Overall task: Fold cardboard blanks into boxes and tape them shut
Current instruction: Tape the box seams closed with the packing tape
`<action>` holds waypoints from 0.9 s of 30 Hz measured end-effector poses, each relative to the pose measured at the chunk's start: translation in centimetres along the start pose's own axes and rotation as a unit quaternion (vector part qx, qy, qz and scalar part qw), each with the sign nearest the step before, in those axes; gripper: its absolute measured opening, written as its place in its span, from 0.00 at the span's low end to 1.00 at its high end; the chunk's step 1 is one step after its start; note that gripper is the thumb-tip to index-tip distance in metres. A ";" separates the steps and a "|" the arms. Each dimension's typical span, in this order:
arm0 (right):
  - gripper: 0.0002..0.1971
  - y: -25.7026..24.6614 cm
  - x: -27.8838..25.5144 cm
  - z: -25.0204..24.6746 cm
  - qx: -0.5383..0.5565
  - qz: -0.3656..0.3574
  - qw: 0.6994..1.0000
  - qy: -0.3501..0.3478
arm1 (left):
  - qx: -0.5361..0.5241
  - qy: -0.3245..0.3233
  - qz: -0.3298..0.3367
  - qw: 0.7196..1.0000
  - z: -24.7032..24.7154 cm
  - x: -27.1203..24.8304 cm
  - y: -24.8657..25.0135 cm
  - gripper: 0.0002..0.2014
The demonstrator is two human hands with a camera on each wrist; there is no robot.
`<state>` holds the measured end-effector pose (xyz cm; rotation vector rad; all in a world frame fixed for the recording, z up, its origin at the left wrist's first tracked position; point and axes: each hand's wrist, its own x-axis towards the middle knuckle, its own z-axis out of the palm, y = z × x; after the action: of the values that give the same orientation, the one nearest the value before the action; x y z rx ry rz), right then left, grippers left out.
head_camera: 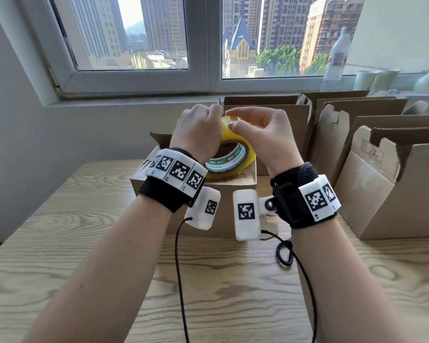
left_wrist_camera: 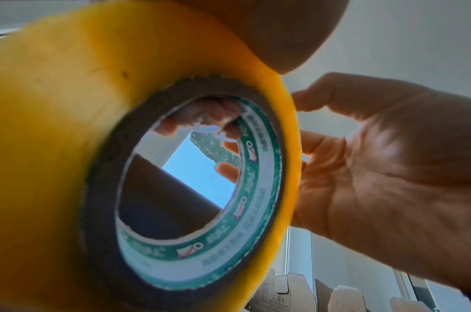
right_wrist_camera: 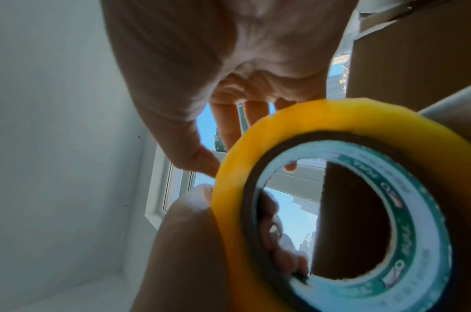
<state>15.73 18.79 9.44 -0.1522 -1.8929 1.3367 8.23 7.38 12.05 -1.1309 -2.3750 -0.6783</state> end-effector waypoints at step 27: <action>0.14 0.5 0.6 -1.4 0.071 0.004 0.996 -0.060 | -0.155 0.015 -0.098 0.983 0.0 0.0 0.6 0.18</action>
<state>16.09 20.34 9.54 -0.0070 -1.8879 1.5093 8.71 7.74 12.25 -1.0008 -2.4341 -1.1576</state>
